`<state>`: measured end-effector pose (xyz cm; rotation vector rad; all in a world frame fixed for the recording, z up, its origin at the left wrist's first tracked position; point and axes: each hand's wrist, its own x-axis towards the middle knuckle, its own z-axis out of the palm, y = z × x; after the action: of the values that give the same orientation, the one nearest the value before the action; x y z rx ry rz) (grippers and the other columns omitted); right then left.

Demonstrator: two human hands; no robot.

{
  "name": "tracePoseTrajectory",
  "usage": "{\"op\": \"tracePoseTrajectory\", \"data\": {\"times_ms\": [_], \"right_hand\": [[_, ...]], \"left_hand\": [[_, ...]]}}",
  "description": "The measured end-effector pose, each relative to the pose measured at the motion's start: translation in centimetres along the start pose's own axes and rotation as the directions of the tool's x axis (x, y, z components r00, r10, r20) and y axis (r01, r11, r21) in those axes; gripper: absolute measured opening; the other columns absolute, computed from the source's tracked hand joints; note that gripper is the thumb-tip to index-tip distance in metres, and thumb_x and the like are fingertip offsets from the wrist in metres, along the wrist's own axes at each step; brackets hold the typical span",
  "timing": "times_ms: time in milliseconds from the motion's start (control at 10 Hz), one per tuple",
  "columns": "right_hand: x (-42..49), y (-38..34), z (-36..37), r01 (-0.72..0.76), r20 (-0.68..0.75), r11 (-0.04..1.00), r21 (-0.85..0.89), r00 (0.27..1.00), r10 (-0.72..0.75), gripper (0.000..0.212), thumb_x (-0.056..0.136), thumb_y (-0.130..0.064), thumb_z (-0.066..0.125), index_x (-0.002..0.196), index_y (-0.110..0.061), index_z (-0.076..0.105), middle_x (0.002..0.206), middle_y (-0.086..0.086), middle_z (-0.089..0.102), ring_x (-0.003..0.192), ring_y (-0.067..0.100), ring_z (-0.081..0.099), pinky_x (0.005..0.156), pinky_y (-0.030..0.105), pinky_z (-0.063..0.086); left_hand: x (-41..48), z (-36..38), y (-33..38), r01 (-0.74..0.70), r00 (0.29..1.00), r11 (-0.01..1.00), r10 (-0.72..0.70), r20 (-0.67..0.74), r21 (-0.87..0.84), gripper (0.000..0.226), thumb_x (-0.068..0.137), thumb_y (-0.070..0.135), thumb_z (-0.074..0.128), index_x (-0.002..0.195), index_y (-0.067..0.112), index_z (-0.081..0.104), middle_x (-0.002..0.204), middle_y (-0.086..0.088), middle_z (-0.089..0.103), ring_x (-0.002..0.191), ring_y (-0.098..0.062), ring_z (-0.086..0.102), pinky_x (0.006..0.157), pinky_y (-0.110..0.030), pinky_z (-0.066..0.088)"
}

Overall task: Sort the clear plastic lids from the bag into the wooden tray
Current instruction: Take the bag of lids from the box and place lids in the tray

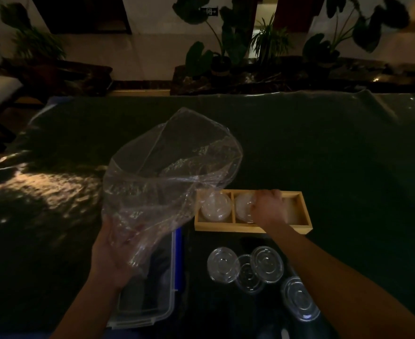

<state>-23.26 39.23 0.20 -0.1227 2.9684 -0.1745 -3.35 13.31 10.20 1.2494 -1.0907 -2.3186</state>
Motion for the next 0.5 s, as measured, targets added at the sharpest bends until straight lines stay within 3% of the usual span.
{"op": "tracePoseTrajectory", "data": {"times_ms": [100, 200, 300, 400, 500], "right_hand": [[-0.3, 0.2, -0.6, 0.019, 0.013, 0.999, 0.045, 1.0, -0.02, 0.051, 0.088, -0.029, 0.067, 0.136, -0.02, 0.051, 0.135, 0.005, 0.056, 0.128, 0.027, 0.046, 0.103, 0.045, 0.041], [-0.3, 0.7, -0.7, 0.019, 0.0, 0.99, 0.142, 1.0, -0.02, 0.055, 0.092, -0.025, 0.065, 0.143, -0.02, 0.046, 0.139, 0.006, 0.054, 0.128, 0.025, 0.048, 0.103, 0.043, 0.043], [-2.1, 0.8, -5.1, 0.034, -0.123, 0.925, 0.378, 0.992, 0.014, 0.048, 0.094, -0.021, 0.063, 0.141, -0.022, 0.049, 0.136, 0.004, 0.057, 0.112, 0.017, 0.059, 0.092, 0.038, 0.052], [-4.3, 0.8, -10.2, 0.175, -0.352, 0.753, 0.635, 0.932, 0.081, 0.033, 0.095, -0.019, 0.061, 0.127, -0.024, 0.058, 0.118, -0.003, 0.064, 0.105, 0.011, 0.063, 0.09, 0.035, 0.055], [-8.0, -0.6, -16.4, 0.581, -0.648, 0.608, 0.541, 0.749, -0.139, 0.019, 0.094, -0.031, 0.058, 0.113, -0.031, 0.061, 0.103, -0.02, 0.06, 0.094, -0.007, 0.062, 0.08, 0.016, 0.052]], "left_hand": [[1.0, -1.6, -0.9, 0.118, 0.991, 0.982, -0.107, 0.082, -0.147, 0.045, 0.103, -0.007, 0.047, 0.147, 0.0, 0.043, 0.152, -0.026, 0.046, 0.114, -0.012, 0.065, 0.087, -0.012, 0.053], [2.1, -2.9, -1.0, 0.018, 0.997, 1.0, -0.019, 0.07, 0.017, 0.028, 0.104, 0.031, 0.056, 0.129, 0.026, 0.068, 0.145, -0.008, 0.06, 0.112, -0.022, 0.07, 0.087, -0.039, 0.056], [2.9, -2.5, -1.2, 0.012, 0.998, 1.0, -0.011, 0.062, -0.019, 0.064, 0.105, 0.055, 0.039, 0.153, 0.013, 0.043, 0.159, -0.013, 0.045, 0.134, -0.025, 0.056, 0.073, -0.03, 0.052], [2.5, -2.6, -0.9, 0.059, 0.992, 0.998, -0.062, 0.112, 0.027, 0.06, 0.099, 0.061, 0.049, 0.139, 0.018, 0.062, 0.144, -0.013, 0.062, 0.114, -0.028, 0.068, 0.071, -0.037, 0.059], [1.9, -3.0, -0.5, 0.071, 0.974, 0.997, -0.078, 0.211, 0.039, 0.037, 0.088, 0.064, 0.067, 0.103, 0.033, 0.082, 0.112, -0.01, 0.079, 0.094, -0.03, 0.078, 0.067, -0.05, 0.063]]}}
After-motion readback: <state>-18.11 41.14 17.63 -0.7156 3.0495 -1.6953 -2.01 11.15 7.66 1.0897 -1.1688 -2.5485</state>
